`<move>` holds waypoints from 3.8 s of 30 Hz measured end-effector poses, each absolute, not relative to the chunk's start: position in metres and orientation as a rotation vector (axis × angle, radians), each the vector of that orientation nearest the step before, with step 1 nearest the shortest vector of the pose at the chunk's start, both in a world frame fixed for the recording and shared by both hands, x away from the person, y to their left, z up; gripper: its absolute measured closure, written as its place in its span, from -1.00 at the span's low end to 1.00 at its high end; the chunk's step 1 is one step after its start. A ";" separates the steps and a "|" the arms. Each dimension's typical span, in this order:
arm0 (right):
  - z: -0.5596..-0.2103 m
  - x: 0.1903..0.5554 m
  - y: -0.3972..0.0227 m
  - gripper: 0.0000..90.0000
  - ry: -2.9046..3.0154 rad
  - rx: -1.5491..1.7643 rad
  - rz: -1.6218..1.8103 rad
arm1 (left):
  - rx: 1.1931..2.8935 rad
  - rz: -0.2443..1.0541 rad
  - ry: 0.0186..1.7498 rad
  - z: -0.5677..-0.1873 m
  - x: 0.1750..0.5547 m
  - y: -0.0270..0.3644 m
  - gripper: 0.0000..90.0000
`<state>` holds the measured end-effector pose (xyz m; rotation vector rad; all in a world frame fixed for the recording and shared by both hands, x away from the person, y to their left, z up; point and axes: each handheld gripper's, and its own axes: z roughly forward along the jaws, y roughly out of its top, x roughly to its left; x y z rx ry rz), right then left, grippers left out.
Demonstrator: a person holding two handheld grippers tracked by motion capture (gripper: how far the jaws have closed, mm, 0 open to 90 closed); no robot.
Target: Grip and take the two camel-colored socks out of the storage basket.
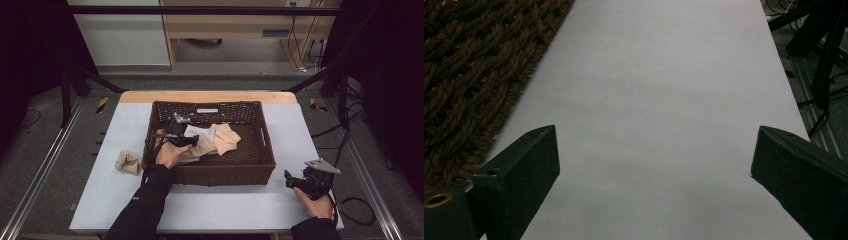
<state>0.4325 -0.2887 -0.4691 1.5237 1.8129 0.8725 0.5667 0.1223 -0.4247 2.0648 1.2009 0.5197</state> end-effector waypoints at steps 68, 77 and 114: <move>-0.469 0.433 -0.289 -0.87 1.822 1.532 0.860 | 1.599 0.534 0.851 -0.317 0.496 0.173 0.89; -0.469 0.433 -0.289 -0.87 1.820 1.527 0.855 | 1.525 0.548 0.859 -0.308 0.477 0.212 0.89; -0.468 0.431 -0.289 -0.87 1.830 1.525 0.849 | 1.402 0.722 1.155 -0.351 0.452 0.345 0.89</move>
